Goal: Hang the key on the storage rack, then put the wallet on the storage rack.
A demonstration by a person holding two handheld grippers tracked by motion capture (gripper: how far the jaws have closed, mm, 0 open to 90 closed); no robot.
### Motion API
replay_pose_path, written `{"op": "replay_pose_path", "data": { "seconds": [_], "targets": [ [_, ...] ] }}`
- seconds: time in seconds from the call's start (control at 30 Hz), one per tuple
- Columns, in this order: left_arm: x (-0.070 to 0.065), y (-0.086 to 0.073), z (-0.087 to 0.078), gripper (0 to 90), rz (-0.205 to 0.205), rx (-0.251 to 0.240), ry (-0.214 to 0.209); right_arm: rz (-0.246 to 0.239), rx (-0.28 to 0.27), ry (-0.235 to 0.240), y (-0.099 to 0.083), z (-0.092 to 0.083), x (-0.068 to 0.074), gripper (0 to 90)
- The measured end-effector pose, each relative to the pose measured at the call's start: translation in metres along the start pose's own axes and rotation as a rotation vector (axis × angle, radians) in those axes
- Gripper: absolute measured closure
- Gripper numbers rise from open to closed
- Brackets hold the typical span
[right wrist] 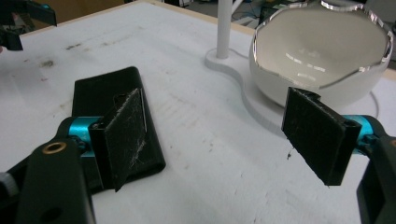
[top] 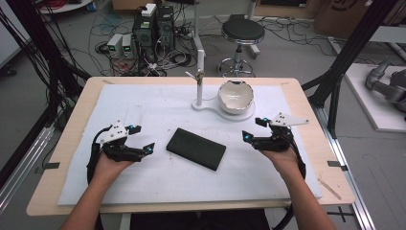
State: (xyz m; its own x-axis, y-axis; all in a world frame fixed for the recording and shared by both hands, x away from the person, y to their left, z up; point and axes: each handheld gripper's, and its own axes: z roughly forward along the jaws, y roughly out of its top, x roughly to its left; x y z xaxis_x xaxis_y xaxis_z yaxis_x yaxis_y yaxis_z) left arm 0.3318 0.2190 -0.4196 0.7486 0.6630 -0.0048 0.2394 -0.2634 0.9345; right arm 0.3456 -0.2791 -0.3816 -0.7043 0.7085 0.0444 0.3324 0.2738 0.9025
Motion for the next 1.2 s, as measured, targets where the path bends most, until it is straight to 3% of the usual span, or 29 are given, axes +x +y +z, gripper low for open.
{"op": "replay_pose_path", "data": {
  "seconds": [0.37, 0.6, 0.7, 1.03, 1.2],
  "targets": [
    [0.001, 0.0, 0.0, 13.3, 0.006, -0.004, -0.003, 0.024, 0.008, 0.032, -0.013, -0.001, -0.004, 20.0],
    [0.003, 0.0, 0.002, 13.3, -0.002, -0.008, -0.003, 0.017, 0.03, 0.012, -0.018, 0.003, -0.007, 20.0],
    [0.004, -0.001, 0.002, 13.3, -0.008, -0.003, -0.004, 0.037, 0.052, 0.007, -0.022, 0.004, -0.011, 20.0],
    [0.003, 0.0, 0.001, 13.3, -0.008, -0.012, 0.017, 0.035, 0.022, 0.018, -0.021, 0.001, -0.012, 20.1],
    [0.003, 0.0, 0.0, 13.3, -0.003, -0.01, 0.012, 0.031, 0.027, 0.053, -0.016, 0.013, -0.009, 20.1]
  ]
}}
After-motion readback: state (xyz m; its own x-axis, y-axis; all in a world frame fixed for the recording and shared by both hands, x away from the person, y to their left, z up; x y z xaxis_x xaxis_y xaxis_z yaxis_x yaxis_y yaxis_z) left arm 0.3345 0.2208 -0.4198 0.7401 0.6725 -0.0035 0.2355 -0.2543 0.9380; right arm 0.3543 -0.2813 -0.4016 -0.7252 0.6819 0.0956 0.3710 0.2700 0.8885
